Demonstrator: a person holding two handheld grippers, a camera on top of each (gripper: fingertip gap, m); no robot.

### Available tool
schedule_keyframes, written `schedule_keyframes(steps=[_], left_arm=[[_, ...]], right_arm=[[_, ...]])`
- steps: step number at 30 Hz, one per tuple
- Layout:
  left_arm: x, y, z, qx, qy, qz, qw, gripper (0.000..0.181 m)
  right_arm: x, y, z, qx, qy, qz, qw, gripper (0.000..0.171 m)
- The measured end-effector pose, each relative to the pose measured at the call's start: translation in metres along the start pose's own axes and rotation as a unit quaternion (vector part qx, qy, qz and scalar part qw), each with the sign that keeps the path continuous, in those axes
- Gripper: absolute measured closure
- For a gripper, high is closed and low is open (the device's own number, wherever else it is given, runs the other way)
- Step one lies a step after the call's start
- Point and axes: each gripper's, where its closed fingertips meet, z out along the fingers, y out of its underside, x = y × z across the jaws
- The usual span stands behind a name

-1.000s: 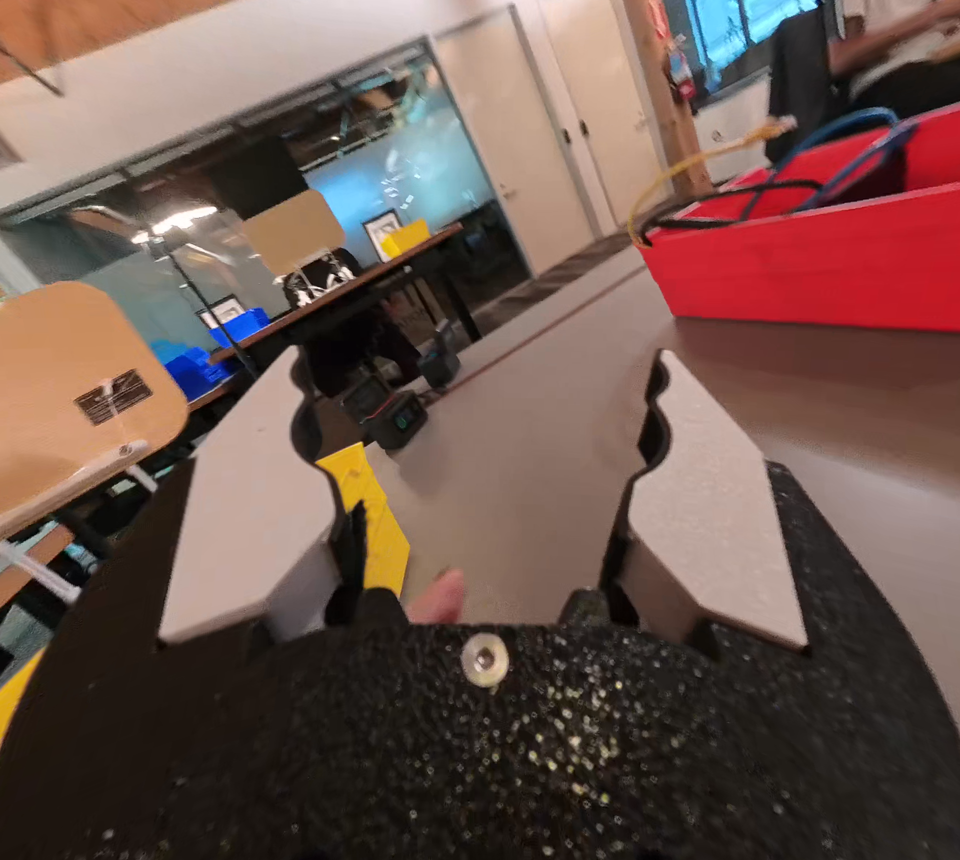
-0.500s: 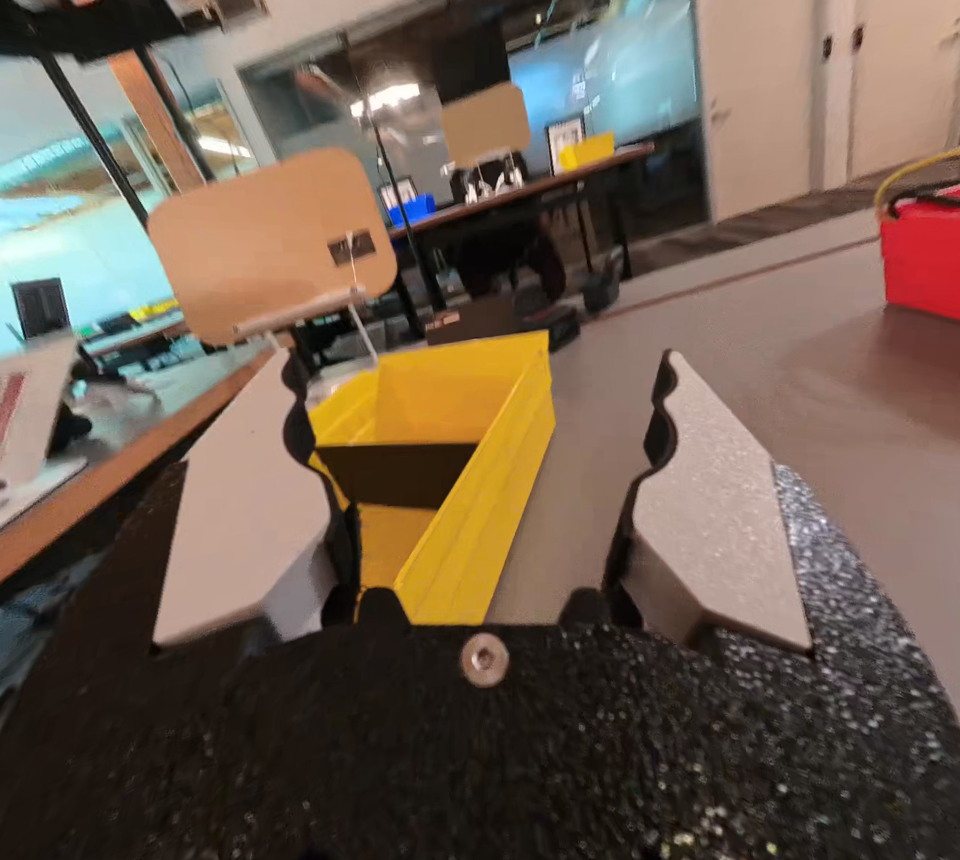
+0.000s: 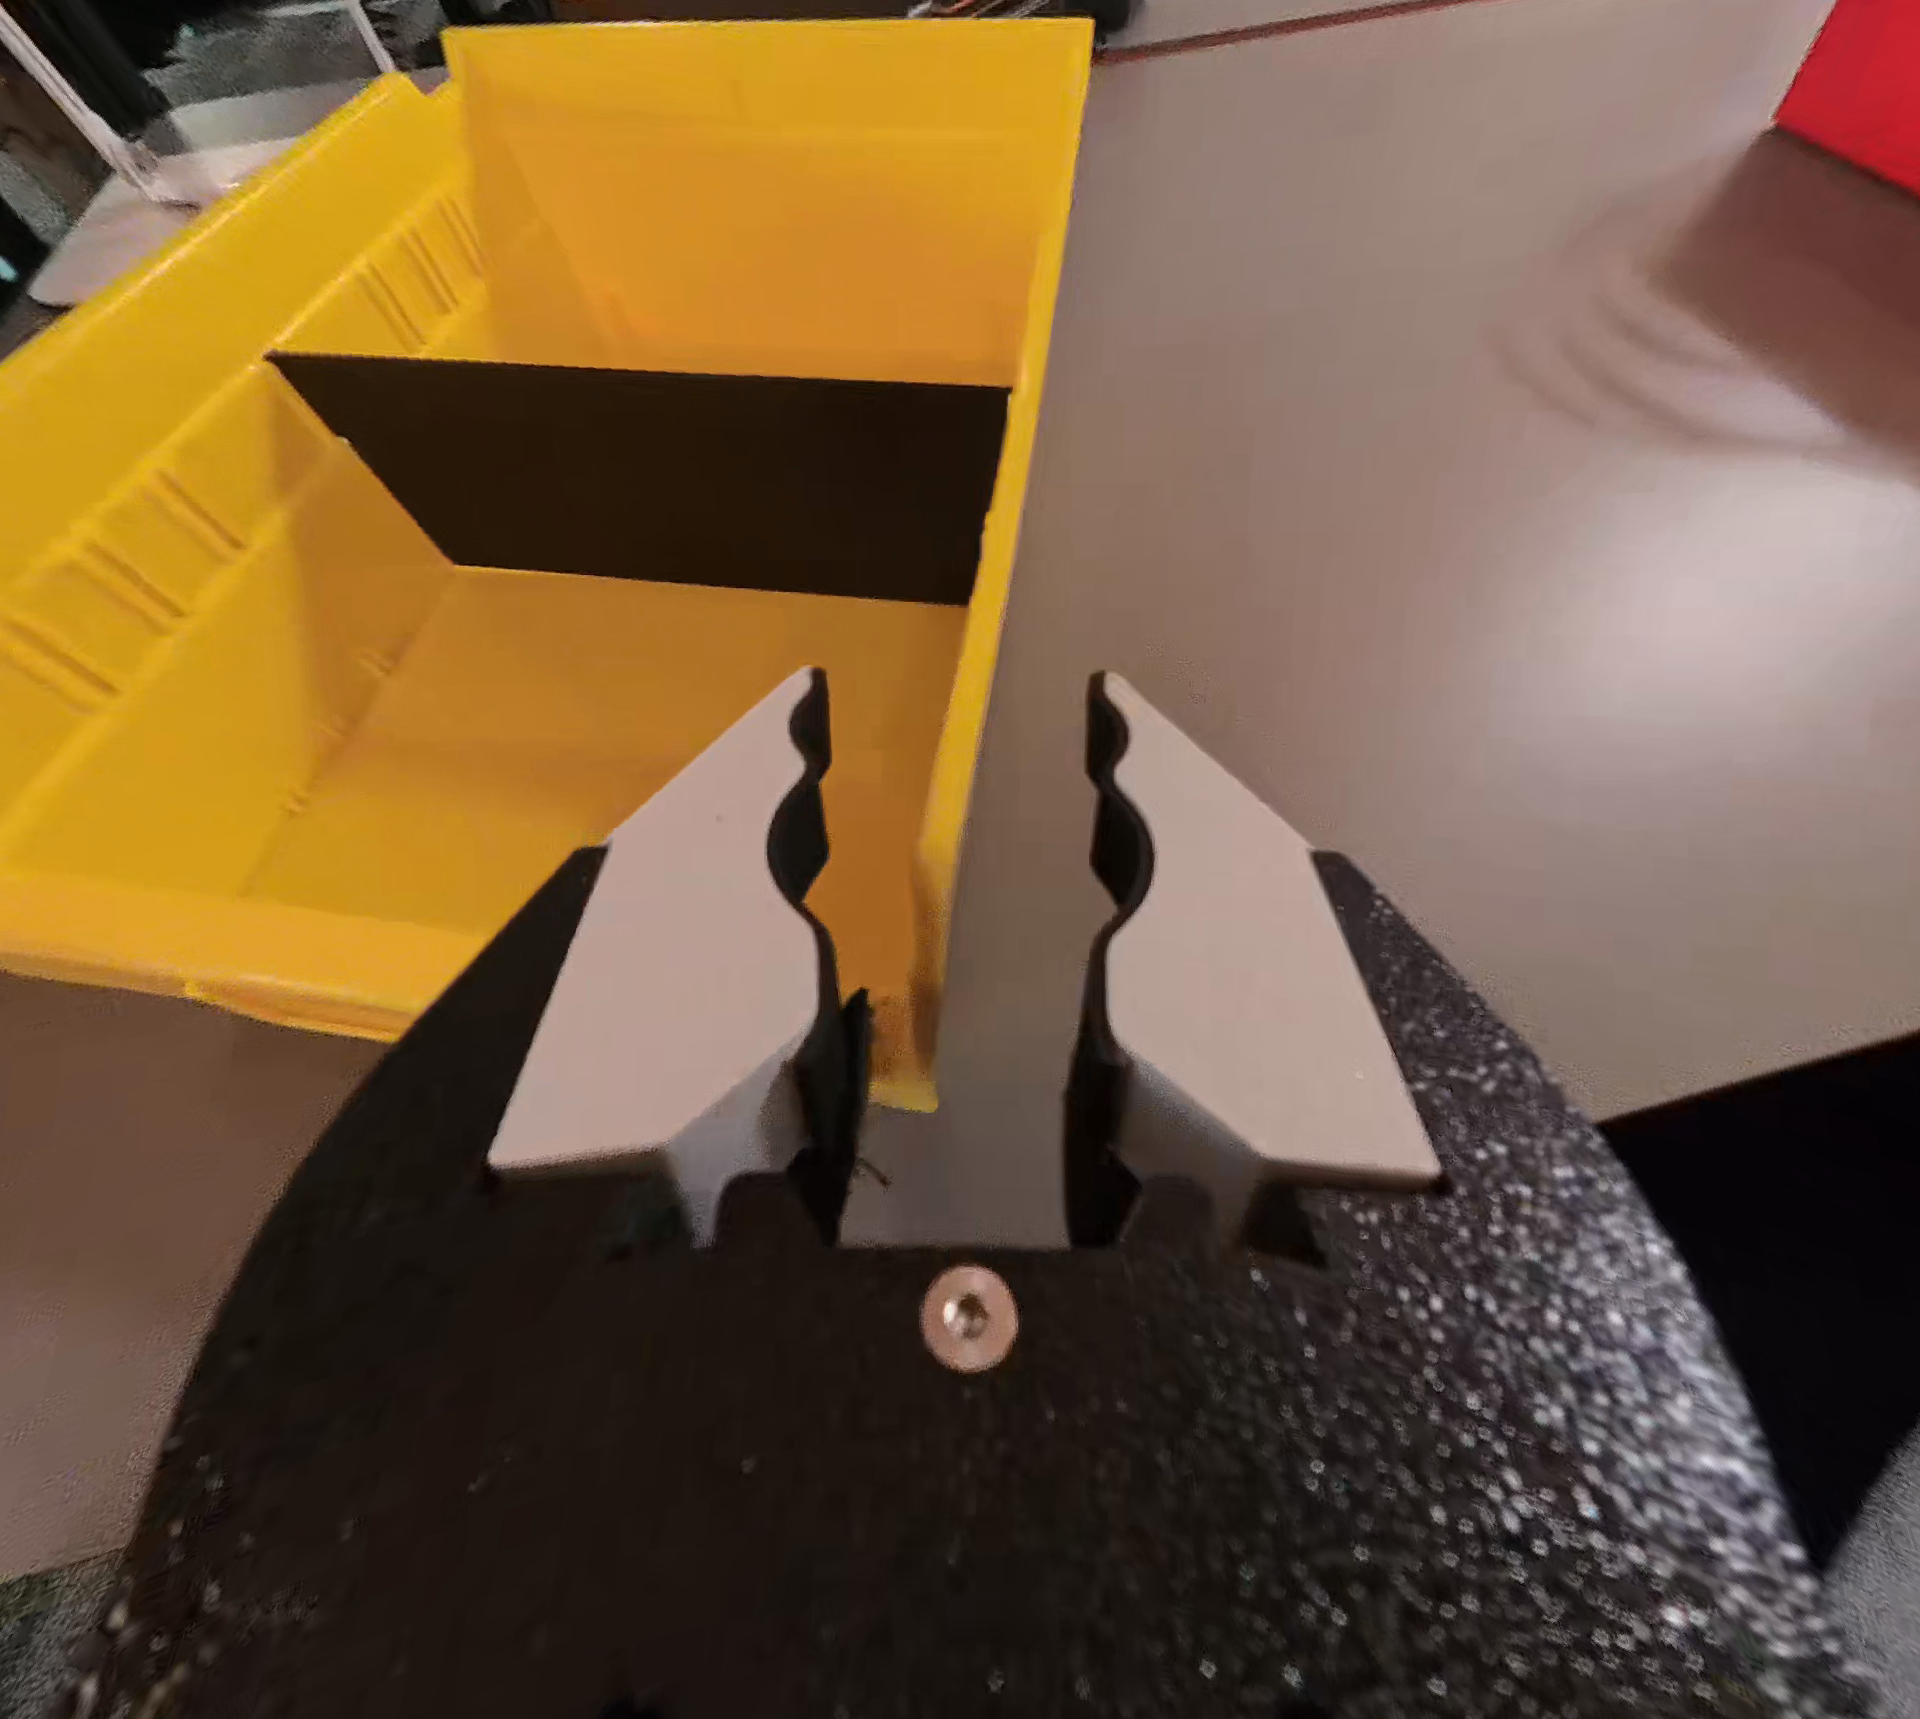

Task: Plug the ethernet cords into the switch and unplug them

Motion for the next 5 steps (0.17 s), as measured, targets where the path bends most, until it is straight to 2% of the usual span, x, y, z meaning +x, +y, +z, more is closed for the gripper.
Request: schedule_keyframes(steps=[1, 5], left_arm=[[-0.0022, 0.0, 0.0002, -0.002, -0.009, 0.008, 1.0, 0.141], [-0.0077, 0.0021, 0.0017, -0.01, -0.034, 0.042, 0.998, 0.16]], right_arm=[[0.0017, 0.0004, 0.0005, -0.002, 0.005, -0.001, 1.0, 0.146], [0.0056, 0.0019, 0.0017, -0.006, 0.004, 0.027, 1.0, 0.157]])
